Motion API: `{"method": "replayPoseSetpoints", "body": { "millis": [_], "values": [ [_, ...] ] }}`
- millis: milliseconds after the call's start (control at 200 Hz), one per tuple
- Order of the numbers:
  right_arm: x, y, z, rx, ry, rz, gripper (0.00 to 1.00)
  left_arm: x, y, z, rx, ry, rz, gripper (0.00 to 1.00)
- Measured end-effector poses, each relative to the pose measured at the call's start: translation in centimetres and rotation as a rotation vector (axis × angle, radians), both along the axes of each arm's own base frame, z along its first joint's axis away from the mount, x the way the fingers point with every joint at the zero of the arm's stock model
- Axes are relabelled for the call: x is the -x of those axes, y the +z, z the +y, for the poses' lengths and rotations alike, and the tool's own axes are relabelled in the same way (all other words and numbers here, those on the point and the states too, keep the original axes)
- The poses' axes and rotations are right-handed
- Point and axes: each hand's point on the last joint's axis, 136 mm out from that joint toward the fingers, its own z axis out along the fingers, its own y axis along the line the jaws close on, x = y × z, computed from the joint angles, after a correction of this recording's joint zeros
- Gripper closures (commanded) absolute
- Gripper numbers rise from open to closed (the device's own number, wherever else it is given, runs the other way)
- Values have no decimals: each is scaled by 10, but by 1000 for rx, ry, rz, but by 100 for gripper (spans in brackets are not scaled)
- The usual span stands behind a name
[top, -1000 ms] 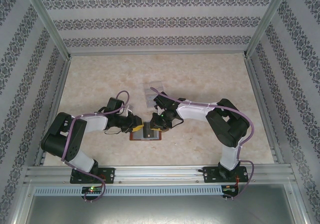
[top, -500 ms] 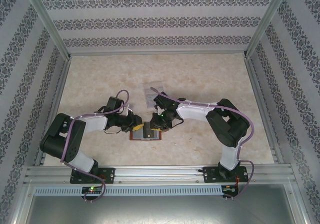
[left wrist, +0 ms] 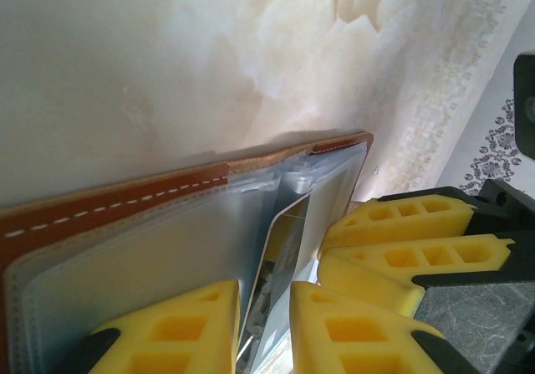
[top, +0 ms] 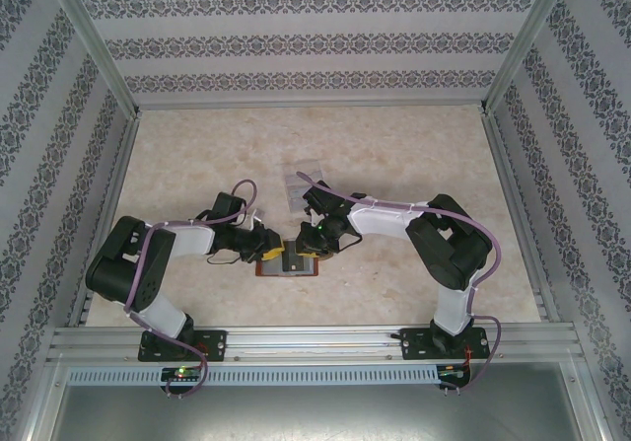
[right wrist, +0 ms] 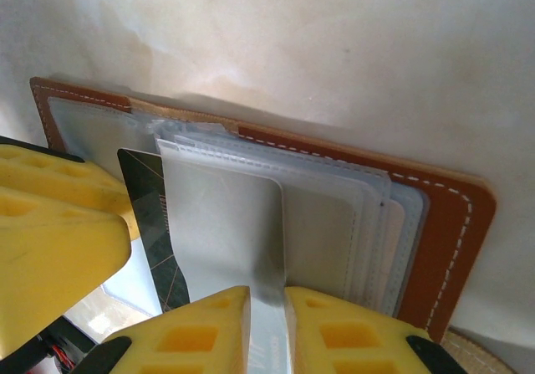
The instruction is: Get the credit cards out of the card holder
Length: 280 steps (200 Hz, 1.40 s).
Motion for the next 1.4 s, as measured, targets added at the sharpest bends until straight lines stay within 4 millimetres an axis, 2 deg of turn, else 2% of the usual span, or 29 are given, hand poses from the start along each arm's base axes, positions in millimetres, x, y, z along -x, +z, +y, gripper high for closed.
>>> {"method": "replayPoseSetpoints", "body": {
  "millis": [260,610,769,1154,1399],
  "values": [
    [0,0,0,0,-2,1,79,1,0,-4,24,-17,8,81],
    [0,0,0,0,-3,2,80,0,1,-4,16,-47,-10,92],
    [0,0,0,0,-3,2,80,-1,8,-4,6,-77,-35,96],
    [0,-1,0,-2,-2,0,80,-2,26,6,-114,-147,-83,97],
    [0,0,0,-3,-2,-1,80,0,28,16,-189,-175,-94,97]
  ]
}}
